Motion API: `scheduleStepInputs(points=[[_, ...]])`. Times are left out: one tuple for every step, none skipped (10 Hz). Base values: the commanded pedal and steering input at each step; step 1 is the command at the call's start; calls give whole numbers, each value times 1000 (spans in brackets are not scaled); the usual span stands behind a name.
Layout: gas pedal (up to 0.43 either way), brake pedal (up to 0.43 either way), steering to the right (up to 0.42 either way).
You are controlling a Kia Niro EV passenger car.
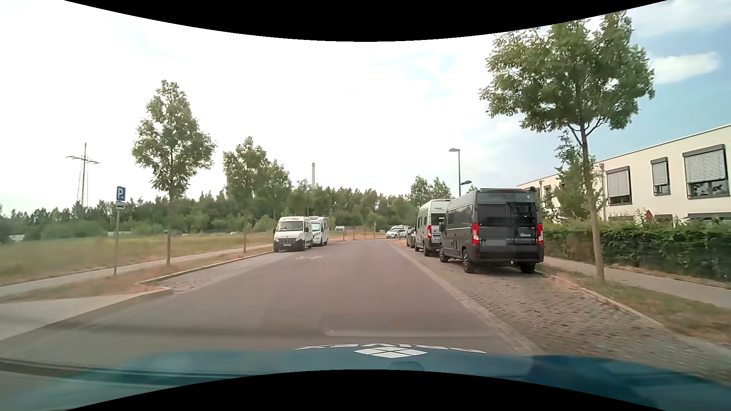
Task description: Follow the waypoints while adhering to traffic rules and regulations
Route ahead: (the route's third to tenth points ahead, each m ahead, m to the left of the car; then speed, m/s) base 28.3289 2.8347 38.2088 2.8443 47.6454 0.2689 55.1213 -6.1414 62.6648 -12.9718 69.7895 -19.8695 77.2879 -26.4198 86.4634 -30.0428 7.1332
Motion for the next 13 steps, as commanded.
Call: scheduleStepInputs(points=[[150,0,4],[150,0,4],[150,0,4],[157,0,4],[157,0,1],[157,0,0],[157,0,0],[157,0,-3],[157,0,-11],[157,0,-13],[157,0,-13],[157,0,-13],[157,0,-12]])
